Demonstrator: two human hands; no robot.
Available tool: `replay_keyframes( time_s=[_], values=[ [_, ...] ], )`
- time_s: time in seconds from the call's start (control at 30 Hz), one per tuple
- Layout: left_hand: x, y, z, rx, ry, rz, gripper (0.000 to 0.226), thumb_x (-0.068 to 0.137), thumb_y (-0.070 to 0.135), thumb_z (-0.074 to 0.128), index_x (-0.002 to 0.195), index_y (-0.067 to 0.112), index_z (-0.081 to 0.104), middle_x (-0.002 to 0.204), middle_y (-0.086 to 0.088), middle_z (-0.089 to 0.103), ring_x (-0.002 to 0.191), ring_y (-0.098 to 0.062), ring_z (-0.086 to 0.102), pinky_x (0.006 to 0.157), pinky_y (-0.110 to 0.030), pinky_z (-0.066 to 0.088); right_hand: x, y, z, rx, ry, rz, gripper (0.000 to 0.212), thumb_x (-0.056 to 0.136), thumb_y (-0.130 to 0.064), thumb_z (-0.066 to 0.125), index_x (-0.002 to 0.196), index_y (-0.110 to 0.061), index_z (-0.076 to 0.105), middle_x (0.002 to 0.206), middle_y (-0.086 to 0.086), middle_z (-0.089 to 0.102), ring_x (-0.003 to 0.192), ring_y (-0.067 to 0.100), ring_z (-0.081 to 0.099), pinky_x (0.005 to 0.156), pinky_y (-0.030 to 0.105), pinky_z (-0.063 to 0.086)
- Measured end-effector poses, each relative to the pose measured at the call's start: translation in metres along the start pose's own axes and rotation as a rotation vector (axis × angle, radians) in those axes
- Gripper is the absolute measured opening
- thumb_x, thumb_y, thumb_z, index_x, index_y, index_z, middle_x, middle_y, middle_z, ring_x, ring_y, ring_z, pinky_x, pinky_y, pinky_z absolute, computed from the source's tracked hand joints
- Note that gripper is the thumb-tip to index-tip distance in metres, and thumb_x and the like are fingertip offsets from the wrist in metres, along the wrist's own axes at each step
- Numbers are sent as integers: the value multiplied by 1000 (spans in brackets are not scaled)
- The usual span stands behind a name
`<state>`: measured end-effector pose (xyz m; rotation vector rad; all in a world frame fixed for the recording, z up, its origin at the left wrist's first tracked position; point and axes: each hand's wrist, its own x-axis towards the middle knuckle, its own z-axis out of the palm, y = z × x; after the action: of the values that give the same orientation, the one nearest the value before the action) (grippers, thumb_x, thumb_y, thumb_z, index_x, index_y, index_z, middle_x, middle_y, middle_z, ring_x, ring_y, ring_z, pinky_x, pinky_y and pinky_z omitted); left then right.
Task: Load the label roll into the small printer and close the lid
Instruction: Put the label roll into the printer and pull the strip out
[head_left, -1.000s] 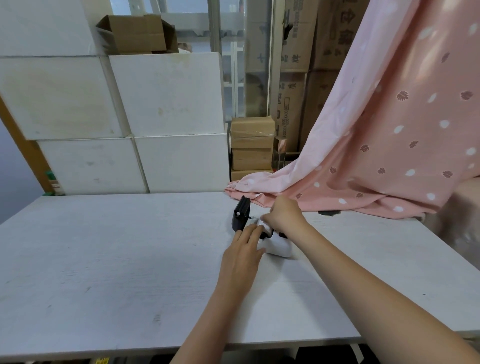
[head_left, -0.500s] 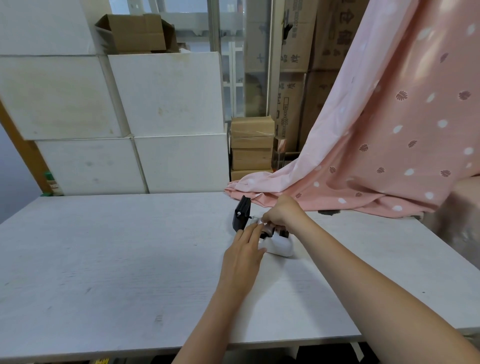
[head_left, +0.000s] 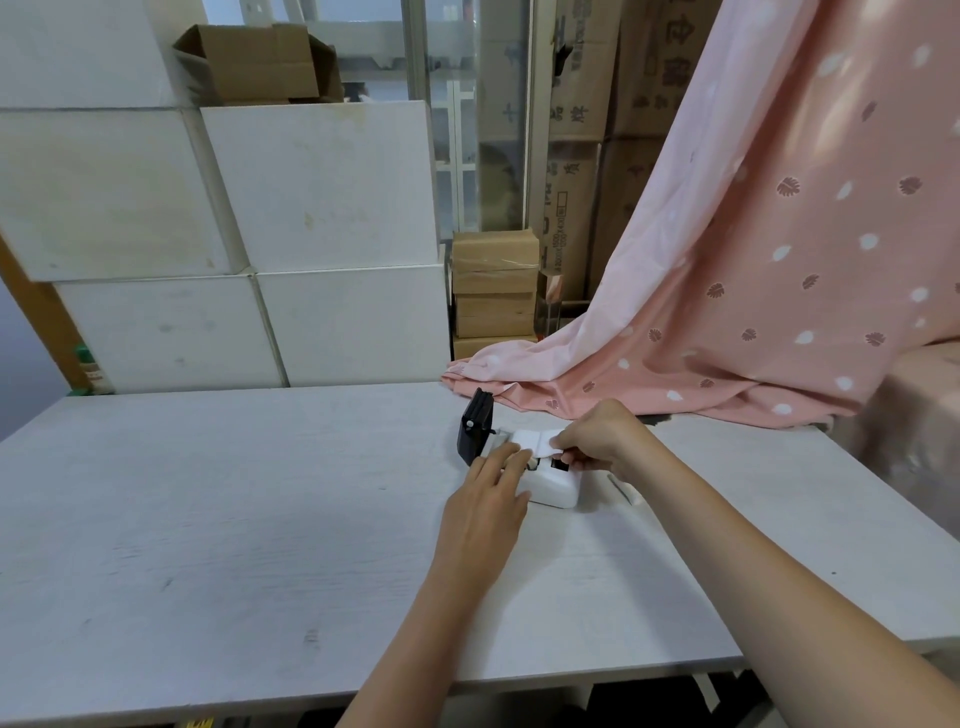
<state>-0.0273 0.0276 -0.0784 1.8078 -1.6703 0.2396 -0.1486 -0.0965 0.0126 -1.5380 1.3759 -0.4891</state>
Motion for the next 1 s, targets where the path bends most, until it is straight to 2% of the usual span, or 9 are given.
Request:
replay_keyframes(
  time_s=[0.03, 0.13, 0.3, 0.37, 0.53, 0.6, 0.73, 0.9, 1.0],
  values=[
    [0, 1, 0, 9, -3, 5, 46, 87, 16, 70, 130, 22, 53, 138, 7, 52, 107, -16, 55, 53, -33, 55, 0, 3, -1, 24, -2, 13, 28, 88, 6, 71, 111, 20, 66, 72, 20, 65, 50, 19, 58, 70, 38, 60],
    [1, 2, -1, 21, -5, 4, 45, 88, 16, 68, 129, 24, 53, 140, 8, 50, 109, -15, 53, 54, -32, 56, 0, 11, -7, 84, -9, 47, 23, 88, 6, 71, 107, 19, 67, 71, 19, 63, 52, 20, 55, 61, 33, 54],
    [1, 2, 0, 30, -11, 18, 44, 89, 16, 68, 130, 23, 54, 140, 7, 52, 108, -16, 55, 53, -30, 54, 1, 24, -16, 157, -37, 112, 7, 88, 4, 70, 93, 9, 71, 69, 17, 68, 53, 19, 54, 63, 30, 47],
    [1, 3, 0, 40, -8, 21, 43, 88, 15, 68, 129, 23, 55, 139, 7, 53, 107, -16, 56, 51, -29, 54, 4, 31, -19, 188, -54, 131, 12, 85, 1, 73, 93, 9, 74, 76, 18, 70, 58, 21, 56, 69, 32, 45],
    [2, 3, 1, 51, 9, 26, 44, 85, 12, 72, 125, 22, 59, 136, 6, 56, 103, -16, 58, 48, -28, 53, 2, 40, -30, 233, -96, 148, 7, 82, -2, 73, 76, -3, 72, 81, 17, 65, 68, 24, 52, 79, 36, 31],
    [2, 4, 1, 63, 12, 35, 45, 84, 10, 73, 124, 22, 59, 135, 7, 56, 102, -17, 58, 46, -29, 53, -1, 42, -33, 253, -103, 130, 5, 84, 0, 72, 80, -2, 71, 81, 18, 64, 62, 22, 52, 77, 36, 33],
    [2, 4, 2, 78, 27, 47, 46, 81, 6, 74, 122, 21, 61, 133, 6, 57, 101, -17, 59, 45, -29, 53, -6, 46, -38, 226, -103, 122, 3, 87, -1, 71, 84, -2, 71, 66, 10, 64, 52, 18, 51, 55, 29, 31],
    [1, 3, 3, 94, 51, 88, 47, 80, 2, 74, 122, 18, 61, 133, 3, 58, 99, -19, 61, 45, -32, 54, -7, 54, -41, 327, -77, 131, 6, 87, 6, 71, 93, 6, 71, 63, 12, 68, 55, 18, 53, 64, 30, 44],
    [1, 4, 3, 98, 77, 80, 46, 79, -2, 73, 119, 18, 63, 131, 4, 59, 98, -19, 62, 45, -32, 55, -10, 55, -40, 353, -63, 140, 7, 88, 9, 70, 95, 8, 69, 69, 15, 67, 54, 17, 54, 50, 24, 48]
  ],
)
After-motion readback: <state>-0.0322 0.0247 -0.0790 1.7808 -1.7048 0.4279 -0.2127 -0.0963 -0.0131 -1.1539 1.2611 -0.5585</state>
